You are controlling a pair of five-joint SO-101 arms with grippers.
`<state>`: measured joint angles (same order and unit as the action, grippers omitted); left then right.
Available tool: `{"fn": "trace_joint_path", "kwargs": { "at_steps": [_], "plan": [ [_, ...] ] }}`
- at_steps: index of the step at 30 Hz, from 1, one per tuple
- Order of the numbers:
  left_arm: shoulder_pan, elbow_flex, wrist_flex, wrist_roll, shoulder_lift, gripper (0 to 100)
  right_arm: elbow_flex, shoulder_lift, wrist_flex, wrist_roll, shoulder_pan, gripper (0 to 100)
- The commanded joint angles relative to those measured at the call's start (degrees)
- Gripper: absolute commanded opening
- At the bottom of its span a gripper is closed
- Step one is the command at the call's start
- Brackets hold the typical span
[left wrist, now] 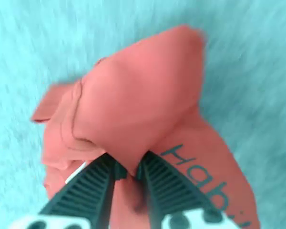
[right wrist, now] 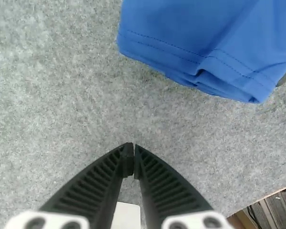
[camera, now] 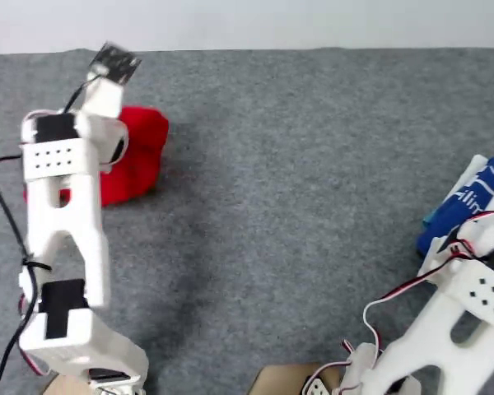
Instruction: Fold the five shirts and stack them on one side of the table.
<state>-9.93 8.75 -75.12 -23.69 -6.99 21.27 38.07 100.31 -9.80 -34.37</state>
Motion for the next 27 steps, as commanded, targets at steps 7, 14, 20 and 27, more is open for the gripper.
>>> {"fn": "trace_joint_path", "kwargs": {
  "at_steps": [7, 14, 20, 27],
  "plan": [
    [16.62, 20.70, -1.32, 8.26, 4.57, 0, 0.97, 1.71, 2.24, 0.35, 0.40, 0.9],
    [27.16, 34.68, -8.79, 8.26, 4.22, 0, 7.82, 3.30, 2.24, 0.35, 0.40, 0.9],
    [26.29, 39.43, -16.88, 7.91, 3.96, 0, 8.35, 11.91, 0.48, 0.35, 1.98, 0.9],
    [20.13, 23.08, -25.32, 1.14, 4.40, 0, 8.53, 15.16, 0.57, 0.35, 11.03, 0.9]
  ]
}}
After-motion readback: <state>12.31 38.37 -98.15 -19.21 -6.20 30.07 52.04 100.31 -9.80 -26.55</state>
